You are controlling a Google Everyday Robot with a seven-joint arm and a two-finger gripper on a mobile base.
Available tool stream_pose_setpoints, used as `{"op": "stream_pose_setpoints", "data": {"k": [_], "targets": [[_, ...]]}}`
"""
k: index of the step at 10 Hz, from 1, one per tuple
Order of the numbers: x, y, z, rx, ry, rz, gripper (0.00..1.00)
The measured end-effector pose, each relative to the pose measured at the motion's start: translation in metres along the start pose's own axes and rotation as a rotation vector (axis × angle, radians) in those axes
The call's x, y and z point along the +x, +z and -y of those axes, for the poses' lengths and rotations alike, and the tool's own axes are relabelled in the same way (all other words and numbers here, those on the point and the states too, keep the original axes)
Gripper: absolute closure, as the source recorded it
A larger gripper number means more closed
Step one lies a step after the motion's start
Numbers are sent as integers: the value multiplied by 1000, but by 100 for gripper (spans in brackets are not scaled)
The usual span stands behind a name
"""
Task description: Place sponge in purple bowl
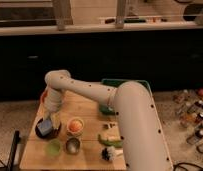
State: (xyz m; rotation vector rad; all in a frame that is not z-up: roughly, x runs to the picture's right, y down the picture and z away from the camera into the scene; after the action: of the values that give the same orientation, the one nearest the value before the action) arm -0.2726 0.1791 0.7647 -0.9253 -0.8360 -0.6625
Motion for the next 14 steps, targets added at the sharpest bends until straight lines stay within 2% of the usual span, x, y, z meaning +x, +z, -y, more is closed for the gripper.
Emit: {"op": "stream_pose_setpoints", "data": {"k": [1, 6, 14], "targets": [[0, 0, 1, 1, -4, 4, 69], [-4, -1, 4, -8, -18, 7, 22], [-6, -5, 8, -30, -47, -1, 20]]}}
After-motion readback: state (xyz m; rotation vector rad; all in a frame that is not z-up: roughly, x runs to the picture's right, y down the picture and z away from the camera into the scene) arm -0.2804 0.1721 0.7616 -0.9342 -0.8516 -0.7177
